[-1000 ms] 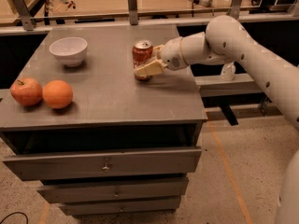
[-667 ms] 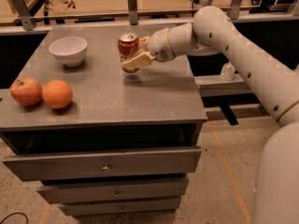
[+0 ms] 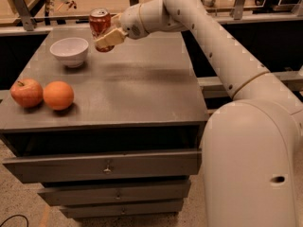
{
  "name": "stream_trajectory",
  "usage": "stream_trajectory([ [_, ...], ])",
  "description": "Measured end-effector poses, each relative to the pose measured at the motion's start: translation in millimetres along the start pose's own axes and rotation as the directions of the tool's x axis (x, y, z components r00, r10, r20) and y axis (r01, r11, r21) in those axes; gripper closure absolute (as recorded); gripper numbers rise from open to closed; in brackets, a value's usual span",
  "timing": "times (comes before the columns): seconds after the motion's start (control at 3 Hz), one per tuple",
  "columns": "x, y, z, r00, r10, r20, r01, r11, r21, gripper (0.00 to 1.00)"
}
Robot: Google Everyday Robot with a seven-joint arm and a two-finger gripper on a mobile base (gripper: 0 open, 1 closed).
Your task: Place coke can into white bowl
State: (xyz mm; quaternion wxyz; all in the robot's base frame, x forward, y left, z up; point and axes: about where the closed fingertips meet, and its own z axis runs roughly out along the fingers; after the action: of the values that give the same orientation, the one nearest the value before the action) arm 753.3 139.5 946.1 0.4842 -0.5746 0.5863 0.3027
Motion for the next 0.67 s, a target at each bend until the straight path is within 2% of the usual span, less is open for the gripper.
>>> stream_trajectory([
  [0.33,0,0,0,1.0,0.0,0.0,0.0,1.0,0.0,1.0],
  [0.67,-6,-11,10,0.999,0.039,0.001,-0.039,0.997,0.068,1.0],
])
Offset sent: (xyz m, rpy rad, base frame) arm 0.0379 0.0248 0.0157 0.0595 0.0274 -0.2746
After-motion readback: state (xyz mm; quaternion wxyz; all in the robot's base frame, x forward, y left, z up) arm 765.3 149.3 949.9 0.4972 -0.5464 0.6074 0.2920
